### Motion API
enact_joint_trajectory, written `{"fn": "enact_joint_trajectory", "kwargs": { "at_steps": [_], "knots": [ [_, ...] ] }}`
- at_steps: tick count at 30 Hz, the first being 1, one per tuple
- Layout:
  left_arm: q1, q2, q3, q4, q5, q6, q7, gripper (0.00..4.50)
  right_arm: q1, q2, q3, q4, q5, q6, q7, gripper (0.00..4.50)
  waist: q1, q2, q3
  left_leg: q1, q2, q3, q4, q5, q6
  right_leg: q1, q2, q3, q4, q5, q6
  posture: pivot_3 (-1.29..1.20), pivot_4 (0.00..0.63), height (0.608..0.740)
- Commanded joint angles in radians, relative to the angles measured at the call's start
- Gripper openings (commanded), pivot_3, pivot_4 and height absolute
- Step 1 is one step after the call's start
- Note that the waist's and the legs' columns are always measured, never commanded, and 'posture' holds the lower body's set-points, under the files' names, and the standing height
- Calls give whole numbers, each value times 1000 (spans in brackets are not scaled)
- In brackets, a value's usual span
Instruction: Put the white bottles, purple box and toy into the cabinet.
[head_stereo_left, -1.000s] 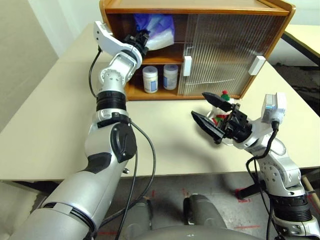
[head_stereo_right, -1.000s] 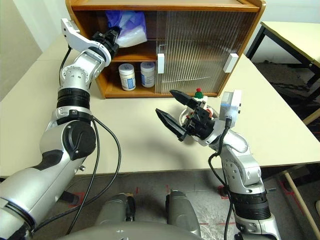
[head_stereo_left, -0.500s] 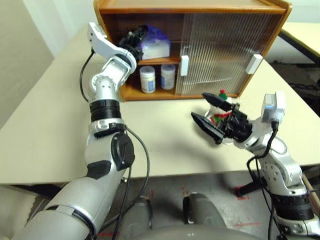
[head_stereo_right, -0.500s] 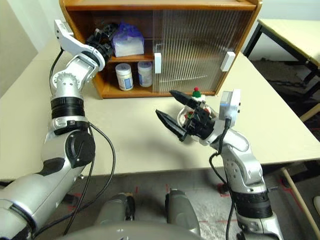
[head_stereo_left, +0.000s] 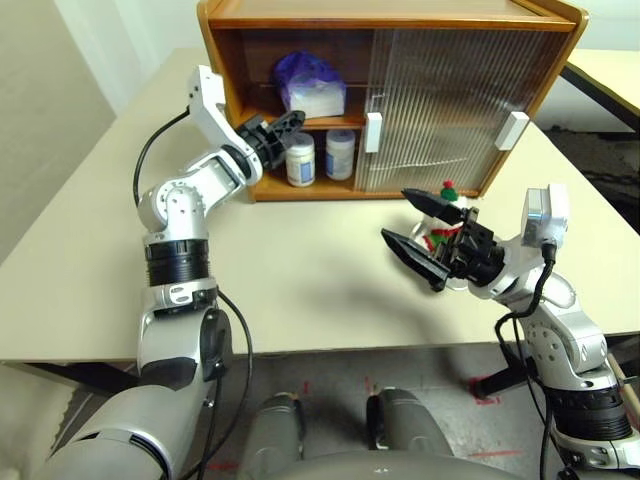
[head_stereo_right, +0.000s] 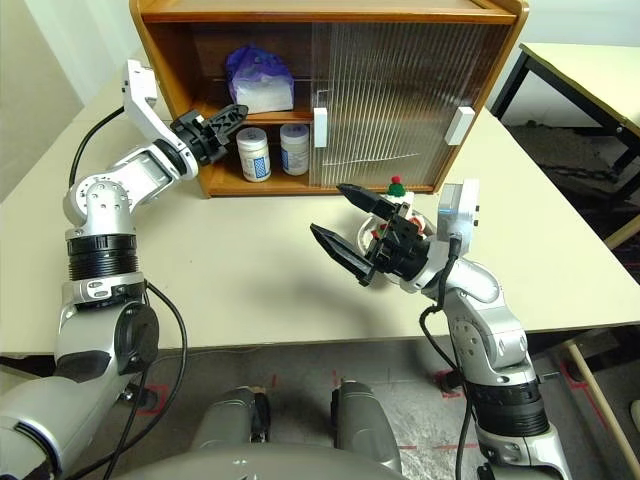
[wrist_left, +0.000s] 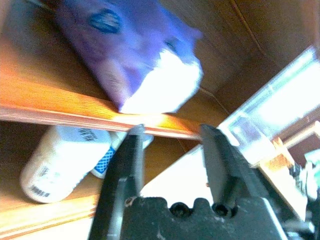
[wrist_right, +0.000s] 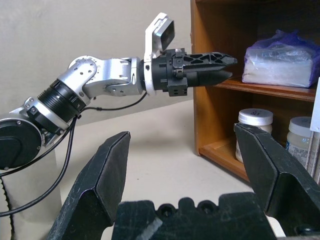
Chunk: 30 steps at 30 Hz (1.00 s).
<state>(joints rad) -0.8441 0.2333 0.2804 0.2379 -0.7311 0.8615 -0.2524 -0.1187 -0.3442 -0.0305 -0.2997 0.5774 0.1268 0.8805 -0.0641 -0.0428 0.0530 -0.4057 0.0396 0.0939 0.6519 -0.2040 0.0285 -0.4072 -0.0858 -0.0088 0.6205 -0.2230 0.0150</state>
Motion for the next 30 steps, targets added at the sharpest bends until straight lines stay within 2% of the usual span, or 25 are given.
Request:
{"fn": "enact_joint_trajectory", "kwargs": {
  "at_steps": [1, 2, 3, 7, 13, 22, 26, 30],
  "knots": [
    [-21, 23, -89, 14, 71, -52, -95, 503, 4, -10, 8, 2, 3, 7, 6, 4500, -1, 0, 0, 0, 0, 0, 0, 0, 0, 0, 0, 0, 0, 0, 0, -67, 0, 740],
    [-27, 29, -117, 23, 95, -70, -119, 144, 5, -10, 8, 0, 3, 8, 5, 4500, -1, 0, 0, 0, 0, 0, 0, 0, 0, 0, 0, 0, 0, 0, 0, -71, 0, 740],
    [-32, 35, -144, 34, 122, -92, -142, 27, 6, -11, 8, -2, 4, 8, 4, 4500, -1, 0, 0, 0, 0, 0, 0, 0, 0, 0, 0, 0, 0, 0, 0, -73, 0, 740],
    [-72, 44, -222, 153, 265, -265, -186, 27, 15, -11, 10, -8, 0, 9, -2, 4500, -1, 0, 0, 0, 0, 0, -1, 0, 0, -1, 0, 0, 0, 0, 0, -81, 0, 740],
    [-166, 34, -253, 405, 431, -544, -189, 27, 34, -7, 20, -22, -5, 8, -15, 4500, 0, 0, 0, 0, 1, 0, -1, 0, 0, -2, 0, 0, 0, 0, 0, -94, 0, 740],
    [-332, 22, -239, 761, 548, -790, -184, 27, 38, -17, 18, -30, -2, 11, -27, 4500, -1, 0, 0, -1, 1, 0, -1, 0, 0, -2, 0, -1, -1, 0, 1, -105, 0, 740],
    [-334, 15, -250, 765, 558, -790, -256, 27, 49, -28, 5, -36, 5, 15, -32, 4500, -3, 0, 0, -1, 1, 0, -1, 0, 0, -1, 0, -1, -1, 0, 2, -109, 0, 740],
    [-233, 31, -299, 606, 558, -724, -389, 27, 62, -48, -18, -31, 14, 16, -35, 4500, -6, 0, 0, -1, 1, 0, -1, 0, 0, -1, 0, -1, -1, -1, 2, -111, 0, 740]
  ]
}}
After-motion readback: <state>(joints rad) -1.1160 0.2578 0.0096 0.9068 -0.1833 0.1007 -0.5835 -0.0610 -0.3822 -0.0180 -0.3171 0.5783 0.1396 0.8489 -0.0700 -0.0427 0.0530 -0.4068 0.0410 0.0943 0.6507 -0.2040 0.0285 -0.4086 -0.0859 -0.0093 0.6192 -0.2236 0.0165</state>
